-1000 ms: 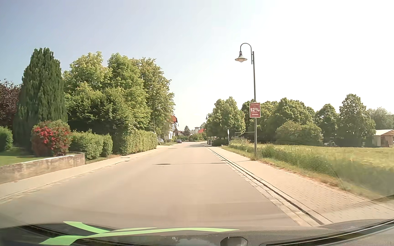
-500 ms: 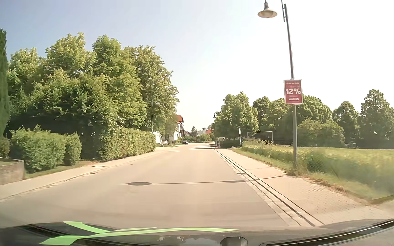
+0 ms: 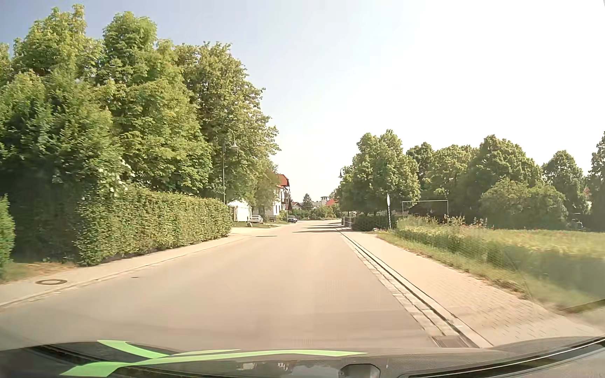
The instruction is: Follow the waypoints while adhering to traffic rules and regulations
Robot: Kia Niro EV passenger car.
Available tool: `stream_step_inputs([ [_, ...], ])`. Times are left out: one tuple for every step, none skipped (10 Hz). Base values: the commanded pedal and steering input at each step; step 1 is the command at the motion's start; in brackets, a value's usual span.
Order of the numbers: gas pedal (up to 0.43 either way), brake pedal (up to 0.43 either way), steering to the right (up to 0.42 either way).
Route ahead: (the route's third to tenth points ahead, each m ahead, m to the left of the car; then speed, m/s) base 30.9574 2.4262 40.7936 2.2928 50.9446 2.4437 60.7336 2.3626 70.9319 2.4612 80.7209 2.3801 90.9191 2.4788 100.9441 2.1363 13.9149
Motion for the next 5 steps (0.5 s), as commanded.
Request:
stream_step_inputs([
  [0.15, 0.0, -0.007],
  [0.15, 0.0, -0.007],
  [0.15, 0.0, -0.007],
  [0.15, 0.0, -0.006],
  [0.138, 0.0, -0.005],
])
